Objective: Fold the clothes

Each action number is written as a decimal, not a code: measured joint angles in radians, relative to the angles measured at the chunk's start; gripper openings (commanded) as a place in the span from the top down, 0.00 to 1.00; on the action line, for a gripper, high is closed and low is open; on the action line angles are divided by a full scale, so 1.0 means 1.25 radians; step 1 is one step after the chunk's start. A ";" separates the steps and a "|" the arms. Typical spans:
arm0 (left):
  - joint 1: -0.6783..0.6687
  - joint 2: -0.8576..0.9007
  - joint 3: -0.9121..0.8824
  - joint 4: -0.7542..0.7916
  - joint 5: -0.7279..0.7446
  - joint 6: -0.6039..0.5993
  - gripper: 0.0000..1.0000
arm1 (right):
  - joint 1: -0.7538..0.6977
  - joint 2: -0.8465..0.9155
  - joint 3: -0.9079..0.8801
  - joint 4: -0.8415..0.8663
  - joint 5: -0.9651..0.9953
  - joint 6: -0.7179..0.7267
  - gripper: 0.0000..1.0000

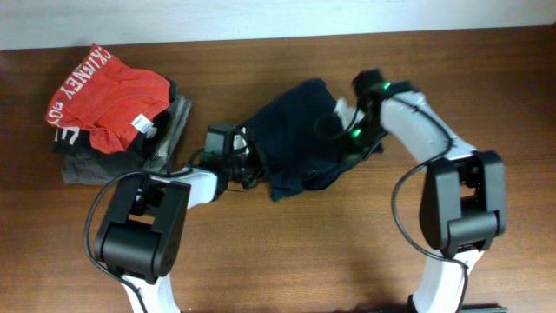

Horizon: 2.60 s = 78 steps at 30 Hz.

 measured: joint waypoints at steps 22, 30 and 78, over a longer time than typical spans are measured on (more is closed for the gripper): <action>0.323 0.010 0.623 -0.009 0.279 0.248 0.99 | -0.069 -0.093 0.330 -0.216 0.012 -0.009 0.96; 0.512 0.010 0.631 -0.200 0.266 0.304 0.99 | -0.067 -0.093 0.330 -0.242 0.008 -0.012 0.96; 0.566 -0.043 0.753 -0.883 -0.344 0.855 1.00 | -0.067 -0.093 0.330 -0.306 -0.059 -0.008 0.96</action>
